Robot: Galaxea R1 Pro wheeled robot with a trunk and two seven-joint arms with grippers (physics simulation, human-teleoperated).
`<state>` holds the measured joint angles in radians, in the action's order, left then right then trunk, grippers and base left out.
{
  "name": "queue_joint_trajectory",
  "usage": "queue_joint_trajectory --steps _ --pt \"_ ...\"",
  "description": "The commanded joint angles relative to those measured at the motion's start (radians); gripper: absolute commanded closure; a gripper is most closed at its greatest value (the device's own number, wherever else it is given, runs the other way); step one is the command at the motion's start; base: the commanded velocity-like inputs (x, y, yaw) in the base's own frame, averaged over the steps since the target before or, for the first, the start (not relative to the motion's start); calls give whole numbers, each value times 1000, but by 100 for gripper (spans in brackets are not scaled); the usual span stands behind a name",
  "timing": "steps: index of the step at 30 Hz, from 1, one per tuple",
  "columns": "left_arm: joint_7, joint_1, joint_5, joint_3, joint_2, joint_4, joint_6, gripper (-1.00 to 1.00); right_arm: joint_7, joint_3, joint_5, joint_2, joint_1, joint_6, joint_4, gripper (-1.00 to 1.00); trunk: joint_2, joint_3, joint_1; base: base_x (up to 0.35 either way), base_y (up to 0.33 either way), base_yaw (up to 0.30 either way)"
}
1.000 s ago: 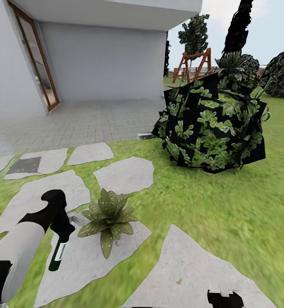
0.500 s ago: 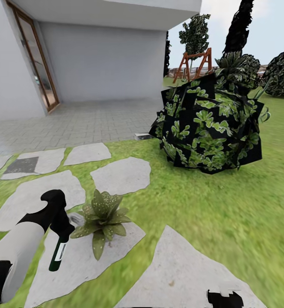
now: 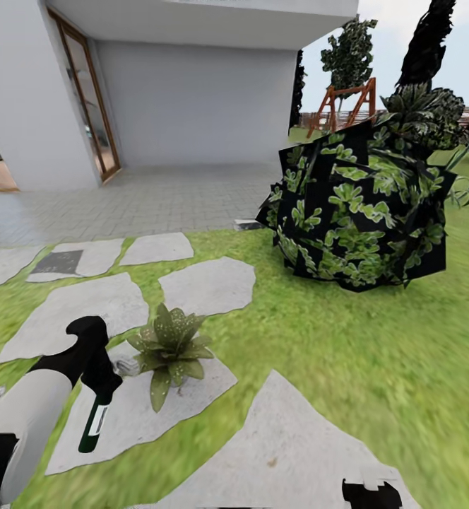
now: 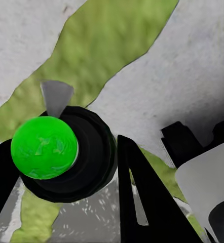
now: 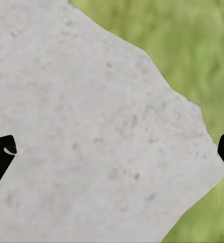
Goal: Pick up the pesticide atomizer in the garden and spray insectifuge to fully cover both potted plants in the garden.
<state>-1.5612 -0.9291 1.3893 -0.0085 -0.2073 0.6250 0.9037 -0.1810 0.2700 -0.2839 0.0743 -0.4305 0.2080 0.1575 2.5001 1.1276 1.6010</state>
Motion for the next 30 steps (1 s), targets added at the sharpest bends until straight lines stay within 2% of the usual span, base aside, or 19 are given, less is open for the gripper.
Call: queue_joint_trajectory --steps 1,5,11,15,20,25,30 --pt "-10 0 8 -1 1 -4 11 100 -2 8 -11 0 -1 4 -2 -100 0 1 0 77 -263 276" --pt "-10 24 4 1 6 -12 11 100 -2 8 -11 0 -1 4 -2 -100 0 1 0 125 -207 212" --pt "-10 81 -20 9 11 -13 11 100 -2 8 -11 5 -1 4 -2 -100 0 1 0 38 -24 17" --pt "-10 85 -41 14 10 -13 11 100 -2 8 -11 5 -1 4 -3 -100 0 1 0 1 -1 0" --pt "-10 86 -44 45 14 -13 11 100 -2 8 -11 5 -1 4 -3 -100 0 1 0 81 0 0" --pt "-10 98 -44 47 15 -12 11 100 -2 8 -10 4 -1 4 -2 -100 0 1 0 293 -53 0" --pt "-10 123 -44 47 16 -13 11 100 -3 8 -10 1 -1 4 -3 -100 0 1 0 70 -16 118"
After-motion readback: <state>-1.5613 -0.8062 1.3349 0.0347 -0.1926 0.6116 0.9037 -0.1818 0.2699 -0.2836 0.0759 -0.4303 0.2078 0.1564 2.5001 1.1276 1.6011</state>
